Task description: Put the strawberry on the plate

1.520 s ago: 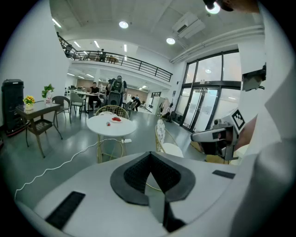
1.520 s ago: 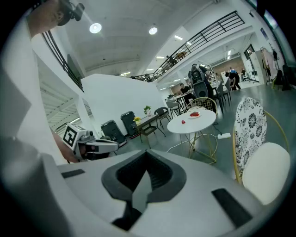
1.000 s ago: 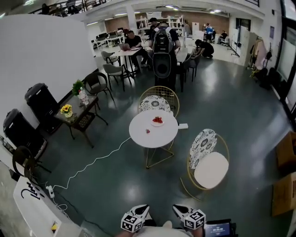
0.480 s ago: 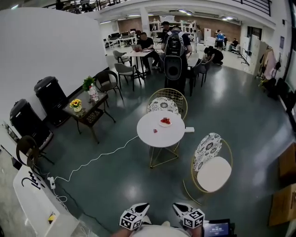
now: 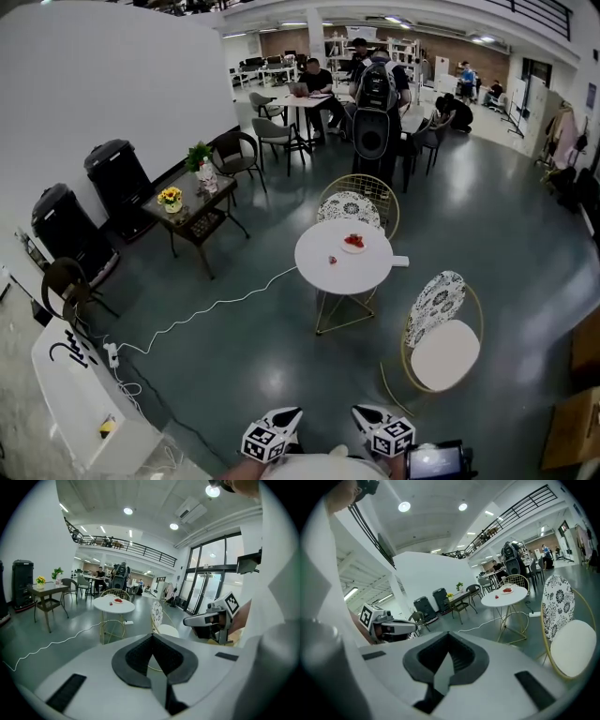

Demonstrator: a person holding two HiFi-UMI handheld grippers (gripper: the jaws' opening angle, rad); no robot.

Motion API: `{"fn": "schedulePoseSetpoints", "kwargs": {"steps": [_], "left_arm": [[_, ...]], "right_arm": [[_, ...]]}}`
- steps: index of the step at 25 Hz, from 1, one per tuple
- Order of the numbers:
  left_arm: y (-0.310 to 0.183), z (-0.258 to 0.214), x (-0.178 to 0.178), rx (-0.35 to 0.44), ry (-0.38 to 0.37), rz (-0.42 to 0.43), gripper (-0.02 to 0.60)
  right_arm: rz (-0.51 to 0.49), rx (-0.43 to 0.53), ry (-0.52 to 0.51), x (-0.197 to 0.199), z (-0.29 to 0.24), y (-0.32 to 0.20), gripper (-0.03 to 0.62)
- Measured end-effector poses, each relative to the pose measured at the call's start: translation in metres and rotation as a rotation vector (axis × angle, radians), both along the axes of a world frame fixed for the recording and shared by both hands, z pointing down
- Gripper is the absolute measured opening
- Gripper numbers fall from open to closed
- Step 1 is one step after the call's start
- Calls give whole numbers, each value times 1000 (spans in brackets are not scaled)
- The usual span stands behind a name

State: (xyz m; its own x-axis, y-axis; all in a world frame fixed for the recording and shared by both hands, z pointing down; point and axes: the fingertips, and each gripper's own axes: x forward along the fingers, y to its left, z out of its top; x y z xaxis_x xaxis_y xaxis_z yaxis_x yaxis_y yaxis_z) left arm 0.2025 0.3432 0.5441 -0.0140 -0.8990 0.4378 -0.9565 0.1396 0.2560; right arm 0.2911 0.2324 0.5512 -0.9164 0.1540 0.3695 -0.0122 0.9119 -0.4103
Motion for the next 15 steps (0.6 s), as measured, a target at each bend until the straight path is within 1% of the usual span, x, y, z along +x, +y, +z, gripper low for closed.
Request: {"fn": "schedulePoseSetpoints", "kwargs": {"steps": [3,6,9,13,15], "left_arm": [[1,3,-5,3,7,9,6],[-1,6,-19,4,8,23,6],[-8,3,-43,13,2,37,6],[6,3,-70,-5,4,45,5],[4,5,-90,14,1,33,6]], "right_arm": [[-6,4,3,-9,3,6,5],[6,0,4,-22,5,8,5],[31,2,3,-43,2,0,5],[82,-26,3,-61,0,5,5],[95,-14,-10,-77,2,-4,5]]}}
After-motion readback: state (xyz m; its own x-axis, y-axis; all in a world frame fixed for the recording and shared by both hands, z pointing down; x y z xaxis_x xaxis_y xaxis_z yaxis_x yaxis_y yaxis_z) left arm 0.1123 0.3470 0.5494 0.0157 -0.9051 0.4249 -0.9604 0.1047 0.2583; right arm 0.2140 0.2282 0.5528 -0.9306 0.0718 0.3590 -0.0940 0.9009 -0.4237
